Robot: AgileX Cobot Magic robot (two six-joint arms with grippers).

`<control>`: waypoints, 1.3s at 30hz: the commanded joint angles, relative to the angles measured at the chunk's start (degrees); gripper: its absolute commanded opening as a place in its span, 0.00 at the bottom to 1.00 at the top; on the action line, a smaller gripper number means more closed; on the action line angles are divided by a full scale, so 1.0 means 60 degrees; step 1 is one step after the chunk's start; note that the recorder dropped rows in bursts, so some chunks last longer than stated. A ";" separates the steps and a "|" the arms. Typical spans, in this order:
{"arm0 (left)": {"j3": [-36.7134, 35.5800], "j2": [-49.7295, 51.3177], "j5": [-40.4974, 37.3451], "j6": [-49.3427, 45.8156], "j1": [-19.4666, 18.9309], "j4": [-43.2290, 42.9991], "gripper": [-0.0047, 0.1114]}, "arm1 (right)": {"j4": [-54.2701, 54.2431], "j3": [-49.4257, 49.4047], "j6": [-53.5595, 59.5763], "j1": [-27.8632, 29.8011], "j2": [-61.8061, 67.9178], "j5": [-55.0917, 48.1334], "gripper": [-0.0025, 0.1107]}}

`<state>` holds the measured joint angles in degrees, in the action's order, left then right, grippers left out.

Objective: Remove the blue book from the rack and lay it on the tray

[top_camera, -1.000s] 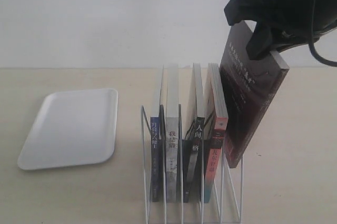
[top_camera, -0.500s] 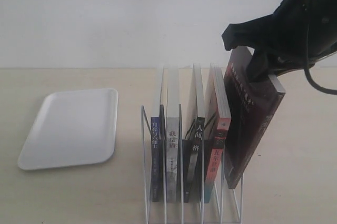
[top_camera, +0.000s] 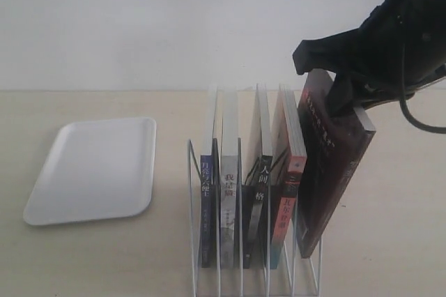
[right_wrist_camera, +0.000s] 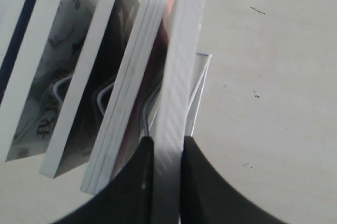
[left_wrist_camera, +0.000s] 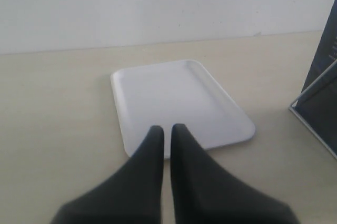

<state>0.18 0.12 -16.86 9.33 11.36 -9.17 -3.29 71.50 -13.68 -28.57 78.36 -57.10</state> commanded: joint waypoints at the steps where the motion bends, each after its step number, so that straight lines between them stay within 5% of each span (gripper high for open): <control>1: -0.0031 -0.0019 -0.0009 -0.0038 -0.0029 0.0027 0.08 | 0.0129 -0.0729 -0.0003 -0.0002 0.0131 0.0955 0.02; 6: -0.0031 -0.0019 -0.0009 -0.0038 -0.0029 0.0027 0.08 | 0.0146 -0.0927 -0.0140 -0.0002 0.0285 0.1088 0.06; 8: -0.0031 -0.0019 -0.0009 -0.0038 -0.0029 0.0027 0.08 | 0.0146 -0.0927 -0.0140 -0.0002 0.0285 0.1088 0.17; 13: -0.0031 -0.0019 -0.0009 -0.0038 -0.0029 0.0027 0.08 | 0.0146 -0.0927 0.0013 -0.0002 0.0267 0.1127 0.63; 15: -0.0031 -0.0019 -0.0009 -0.0038 -0.0029 0.0027 0.08 | 0.0146 -0.0881 0.0013 -0.0002 0.0267 0.1093 0.62; 21: -0.0031 -0.0019 -0.0009 -0.0038 -0.0029 0.0027 0.08 | 0.0146 0.0334 0.0081 -0.0002 0.0267 0.0092 0.38; 30: -0.0031 -0.0019 -0.0009 -0.0038 -0.0029 0.0027 0.08 | -0.0390 0.1738 0.0405 -0.0009 0.0289 -0.1105 0.38; 39: -0.0031 -0.0019 0.0011 -0.0038 -0.0029 0.0027 0.08 | -0.0217 0.1712 0.0342 -0.1193 0.1201 -0.0502 0.38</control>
<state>0.18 0.12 -16.86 9.33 11.36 -9.17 -5.32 81.46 -11.60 -34.23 83.91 -62.39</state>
